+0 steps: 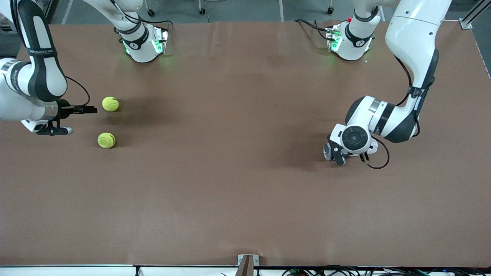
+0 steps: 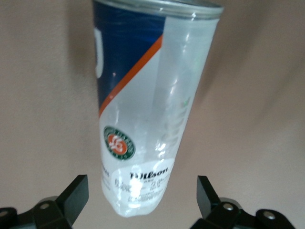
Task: Insert tennis ball vertically with right arm
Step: 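Lift the can upright with the left gripper while the right gripper grasps a ball, then carry the can to mid-table while the right gripper lifts the ball toward it, then hold the ball over the can opening and open the right gripper, then move the right gripper back to the second tennis ball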
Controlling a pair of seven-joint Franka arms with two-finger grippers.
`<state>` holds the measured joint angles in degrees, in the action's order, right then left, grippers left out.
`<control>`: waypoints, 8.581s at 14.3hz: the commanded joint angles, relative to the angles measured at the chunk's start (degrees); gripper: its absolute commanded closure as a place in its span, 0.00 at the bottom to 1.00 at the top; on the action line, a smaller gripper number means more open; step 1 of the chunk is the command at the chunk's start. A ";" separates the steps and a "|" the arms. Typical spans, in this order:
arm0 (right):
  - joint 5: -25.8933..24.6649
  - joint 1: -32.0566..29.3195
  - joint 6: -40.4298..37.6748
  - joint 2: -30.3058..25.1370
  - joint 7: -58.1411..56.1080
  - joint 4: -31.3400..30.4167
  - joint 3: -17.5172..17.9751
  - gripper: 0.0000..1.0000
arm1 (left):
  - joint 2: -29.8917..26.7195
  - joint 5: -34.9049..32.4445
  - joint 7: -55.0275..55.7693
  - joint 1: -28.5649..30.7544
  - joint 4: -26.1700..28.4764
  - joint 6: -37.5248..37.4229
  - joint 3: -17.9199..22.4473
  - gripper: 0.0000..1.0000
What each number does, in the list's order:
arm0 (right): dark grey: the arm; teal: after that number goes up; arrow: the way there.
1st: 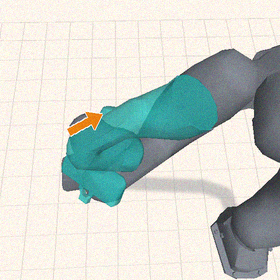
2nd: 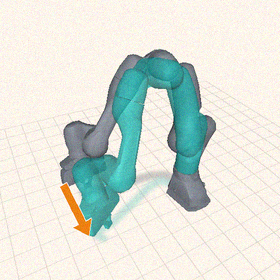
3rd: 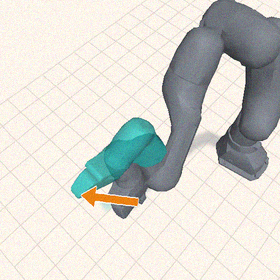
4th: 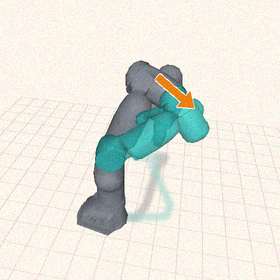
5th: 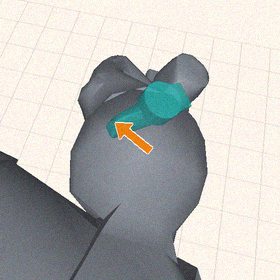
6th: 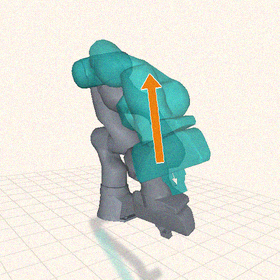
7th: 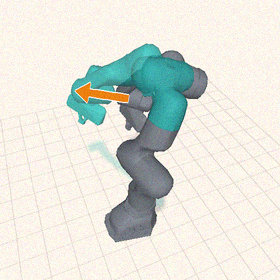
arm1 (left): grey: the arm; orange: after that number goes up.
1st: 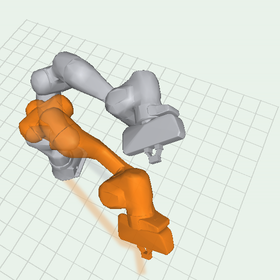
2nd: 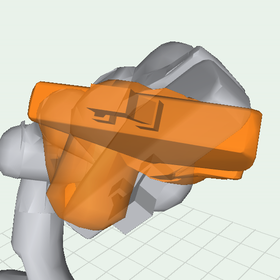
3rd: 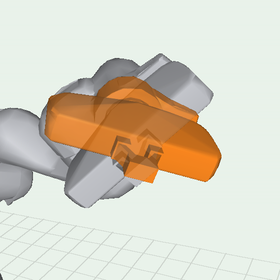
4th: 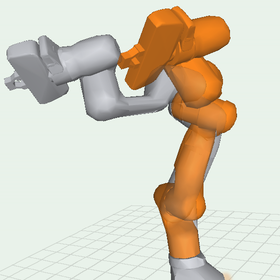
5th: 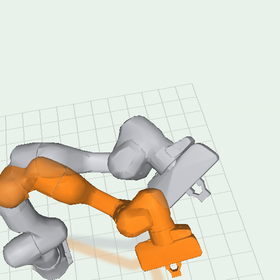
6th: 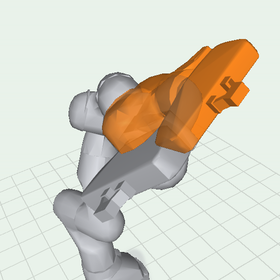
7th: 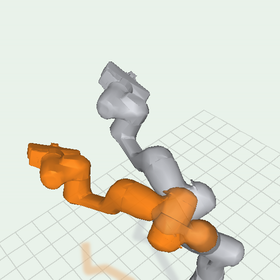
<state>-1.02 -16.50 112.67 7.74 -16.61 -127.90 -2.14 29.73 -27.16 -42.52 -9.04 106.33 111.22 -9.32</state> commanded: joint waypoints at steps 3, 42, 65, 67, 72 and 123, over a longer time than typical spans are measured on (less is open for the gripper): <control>0.06 -0.82 4.66 -1.76 -0.97 -7.62 0.82 0.00 | 1.82 -4.31 2.70 -3.26 -0.25 -0.13 0.00 0.00; -0.56 -5.65 -7.32 3.78 -3.51 3.31 1.26 0.62 | 2.26 4.19 8.32 -5.55 -14.21 -1.55 -17.65 0.40; 24.84 30.54 -9.94 12.64 5.95 40.17 1.17 0.78 | 20.63 14.85 19.13 -12.40 -7.19 83.18 -20.48 0.37; 25.54 34.06 -7.30 13.53 13.05 41.32 1.17 0.78 | 22.03 14.85 19.49 -12.41 -7.19 85.03 -20.48 0.37; 25.63 41.36 -6.94 15.37 24.86 40.80 1.17 0.77 | 23.18 14.85 20.19 -12.41 -7.54 85.92 -20.48 0.34; 1.55 13.16 1.13 19.51 3.60 18.05 -5.24 0.00 | 23.97 14.76 21.15 -12.67 -8.16 86.00 -20.48 0.21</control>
<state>2.10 -2.37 110.57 30.08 -12.66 -104.30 -8.27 53.31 -13.22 -22.14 -21.22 99.13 196.54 -29.63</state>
